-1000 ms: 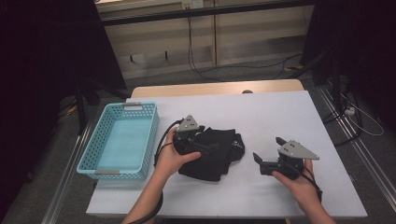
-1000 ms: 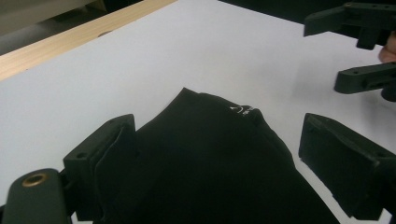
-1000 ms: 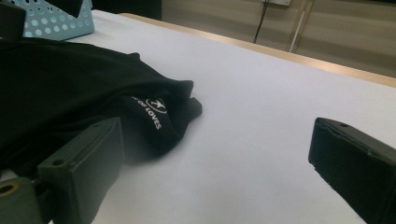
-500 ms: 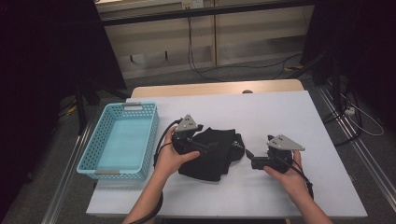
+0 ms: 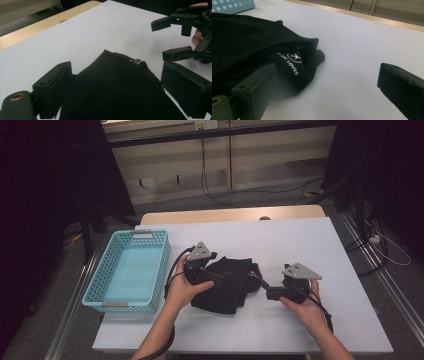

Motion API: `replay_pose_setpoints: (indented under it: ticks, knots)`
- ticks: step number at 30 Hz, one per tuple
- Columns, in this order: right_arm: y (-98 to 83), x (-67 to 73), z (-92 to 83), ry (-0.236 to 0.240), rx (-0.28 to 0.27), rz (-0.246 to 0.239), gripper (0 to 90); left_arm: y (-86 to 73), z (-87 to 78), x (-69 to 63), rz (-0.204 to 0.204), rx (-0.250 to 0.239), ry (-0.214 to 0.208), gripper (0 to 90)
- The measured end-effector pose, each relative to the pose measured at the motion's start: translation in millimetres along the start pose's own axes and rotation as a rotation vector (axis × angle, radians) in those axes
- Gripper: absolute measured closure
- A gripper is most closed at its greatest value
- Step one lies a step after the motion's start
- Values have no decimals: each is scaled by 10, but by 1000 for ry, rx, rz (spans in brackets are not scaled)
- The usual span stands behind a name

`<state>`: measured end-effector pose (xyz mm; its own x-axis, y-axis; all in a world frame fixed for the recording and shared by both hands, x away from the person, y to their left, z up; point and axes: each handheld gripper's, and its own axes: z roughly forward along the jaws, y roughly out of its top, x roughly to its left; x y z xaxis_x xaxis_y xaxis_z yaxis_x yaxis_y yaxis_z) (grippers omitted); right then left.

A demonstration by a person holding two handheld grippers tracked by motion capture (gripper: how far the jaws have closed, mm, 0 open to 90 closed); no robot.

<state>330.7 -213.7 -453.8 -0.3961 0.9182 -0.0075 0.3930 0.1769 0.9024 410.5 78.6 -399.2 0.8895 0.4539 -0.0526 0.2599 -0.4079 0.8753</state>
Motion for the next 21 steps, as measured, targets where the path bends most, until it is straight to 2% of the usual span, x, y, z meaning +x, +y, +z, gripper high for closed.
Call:
replay_pose_setpoints:
  ticks: [2, 4, 6, 8, 9, 12, 15, 19, 21]
  knots:
    - [19, -10, 35, -3, 1, 19, 29, -3, 14, -6, 0, 0, -4, 131]
    - [40, -8, 75, -8, 3, 23, 46, -11, 28, -14, 6, 9, 8, 171]
    - [51, 6, 110, -6, 9, 33, 67, -27, 50, -25, 2, 26, -7, 221]
    - [52, 26, 133, -7, 18, 29, 77, -43, 88, -41, 11, 37, -2, 257]
    - [45, 36, 140, -8, 26, 20, 81, -49, 111, -47, 24, 49, -2, 278]
    - [33, 50, 153, -4, 48, 18, 114, -68, 188, -81, 33, 80, -6, 352]
    - [28, 50, 159, -5, 66, 22, 196, -97, 252, -116, 41, 122, -8, 429]
    - [20, 41, 182, 2, 90, 28, 286, -169, 280, -96, 33, 164, 1, 560]
    - [27, 48, 185, 17, 101, 41, 297, -212, 270, -66, 9, 181, -3, 628]
